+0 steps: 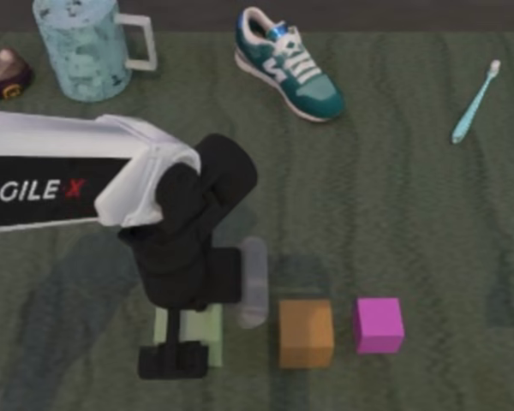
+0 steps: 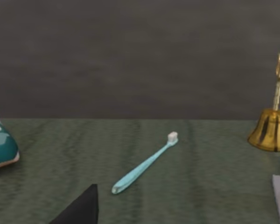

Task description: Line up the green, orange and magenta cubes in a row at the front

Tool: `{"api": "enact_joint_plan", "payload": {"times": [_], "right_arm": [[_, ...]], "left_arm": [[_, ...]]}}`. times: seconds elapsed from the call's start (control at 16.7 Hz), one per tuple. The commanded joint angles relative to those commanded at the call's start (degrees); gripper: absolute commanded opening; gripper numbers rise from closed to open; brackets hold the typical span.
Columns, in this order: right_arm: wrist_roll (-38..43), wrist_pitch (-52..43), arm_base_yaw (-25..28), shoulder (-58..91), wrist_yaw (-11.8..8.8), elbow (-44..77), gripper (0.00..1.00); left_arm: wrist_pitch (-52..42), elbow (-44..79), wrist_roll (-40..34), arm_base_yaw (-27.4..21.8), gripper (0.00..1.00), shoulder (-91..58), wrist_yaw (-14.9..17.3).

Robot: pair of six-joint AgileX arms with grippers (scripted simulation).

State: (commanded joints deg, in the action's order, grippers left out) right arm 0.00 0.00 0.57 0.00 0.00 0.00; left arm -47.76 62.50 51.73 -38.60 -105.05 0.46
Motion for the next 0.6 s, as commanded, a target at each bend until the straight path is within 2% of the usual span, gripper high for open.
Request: {"api": "enact_joint_plan", "payload": {"times": [0.42, 0.6], "right_arm": [[0.0, 0.0, 0.0, 0.0, 0.0, 0.0, 1.0], [0.0, 0.0, 0.0, 0.0, 0.0, 0.0, 1.0]], "left_arm": [[-13.4, 8.5, 0.0, 0.9, 1.0, 4.3, 0.0], [-15.5, 10.1, -0.1, 1.1, 1.0, 5.4, 0.0]]}}
